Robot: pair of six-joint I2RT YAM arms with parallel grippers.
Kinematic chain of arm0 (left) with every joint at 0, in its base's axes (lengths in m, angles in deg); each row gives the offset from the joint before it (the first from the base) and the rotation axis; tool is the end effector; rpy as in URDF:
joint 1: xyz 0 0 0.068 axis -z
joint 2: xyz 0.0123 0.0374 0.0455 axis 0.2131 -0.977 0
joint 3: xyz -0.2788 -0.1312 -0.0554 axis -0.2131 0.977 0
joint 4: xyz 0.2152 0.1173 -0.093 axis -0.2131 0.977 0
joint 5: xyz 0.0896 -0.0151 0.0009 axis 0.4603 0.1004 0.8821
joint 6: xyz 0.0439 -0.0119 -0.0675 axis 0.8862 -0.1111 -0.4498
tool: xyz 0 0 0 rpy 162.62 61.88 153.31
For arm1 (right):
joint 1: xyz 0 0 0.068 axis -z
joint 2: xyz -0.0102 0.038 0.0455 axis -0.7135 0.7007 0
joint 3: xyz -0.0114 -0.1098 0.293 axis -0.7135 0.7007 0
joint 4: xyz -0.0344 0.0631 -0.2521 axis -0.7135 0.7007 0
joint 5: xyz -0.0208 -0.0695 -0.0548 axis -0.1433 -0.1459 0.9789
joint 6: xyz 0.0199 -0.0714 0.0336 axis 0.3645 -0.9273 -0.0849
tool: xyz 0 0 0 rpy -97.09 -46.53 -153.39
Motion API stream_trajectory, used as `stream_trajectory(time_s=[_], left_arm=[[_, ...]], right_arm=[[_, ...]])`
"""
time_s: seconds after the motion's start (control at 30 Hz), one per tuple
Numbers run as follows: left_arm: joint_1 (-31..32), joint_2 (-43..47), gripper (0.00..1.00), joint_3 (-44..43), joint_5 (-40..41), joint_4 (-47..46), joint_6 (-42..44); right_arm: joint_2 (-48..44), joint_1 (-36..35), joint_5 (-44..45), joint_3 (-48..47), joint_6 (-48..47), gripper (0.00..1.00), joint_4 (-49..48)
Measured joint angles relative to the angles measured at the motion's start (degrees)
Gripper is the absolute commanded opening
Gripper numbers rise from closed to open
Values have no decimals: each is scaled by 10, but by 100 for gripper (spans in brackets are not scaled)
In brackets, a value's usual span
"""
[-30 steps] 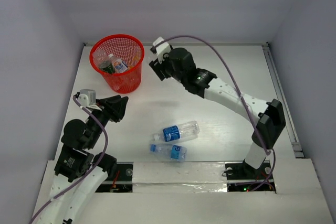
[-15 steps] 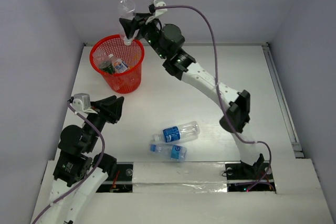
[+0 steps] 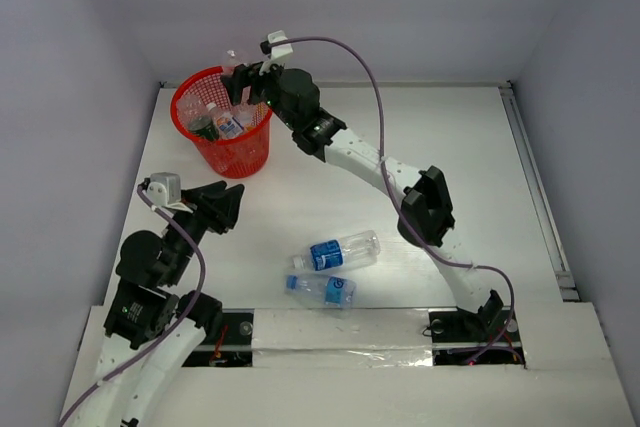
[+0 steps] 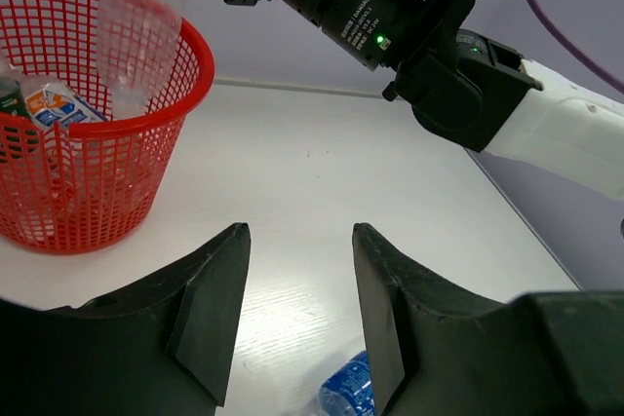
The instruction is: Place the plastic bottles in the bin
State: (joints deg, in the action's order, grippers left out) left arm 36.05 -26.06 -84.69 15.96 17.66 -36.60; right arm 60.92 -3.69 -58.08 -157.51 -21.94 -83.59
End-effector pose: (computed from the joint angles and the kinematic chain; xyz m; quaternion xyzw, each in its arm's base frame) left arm 0.0621 -0.0291 0.3803 0.0377 0.6223 -0.2886 0.7266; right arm 0.4139 0.4658 0.4110 -0.1606 0.6093 0.3511 0.6926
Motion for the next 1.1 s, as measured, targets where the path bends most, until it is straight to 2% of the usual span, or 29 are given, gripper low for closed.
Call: stream_trajectory(time_s=[0.07,0.33,0.47,0.53,0.6,0.67,0.7,0.77,0.97,1.07,1.1], left_arm=[[-1,-8,45,0,-2,0,0],[-1,-35,46,0,-2,-1,0],[-1,-61,47,0,-16,-12,-3],[-1,-81,49,0,-33,-20,-6],[-1,-106,49,0,-51,-28,-12],[1,-132,50,0,-66,-39,-16],[4,-145,50,0,-71,-44,-19],[17,-165,50,0,-73,-53,-25],[117,-233,53,-1,-40,-86,-37],[206,-287,58,-12,6,-88,-36],[236,-306,61,-17,22,-89,-34]], right_arm=[[0,0,5,-2,-7,92,1],[-9,0,10,0,-29,91,24],[-58,5,11,43,-38,89,33],[-88,8,12,61,-40,80,39],[-129,9,17,95,-45,63,37],[-192,11,26,164,-49,42,35],[-224,12,32,195,-49,28,34],[-301,13,44,287,-45,20,21],[-535,15,78,531,-1,18,-8],[-629,15,88,634,35,22,-17],[-652,15,92,662,48,29,-19]])
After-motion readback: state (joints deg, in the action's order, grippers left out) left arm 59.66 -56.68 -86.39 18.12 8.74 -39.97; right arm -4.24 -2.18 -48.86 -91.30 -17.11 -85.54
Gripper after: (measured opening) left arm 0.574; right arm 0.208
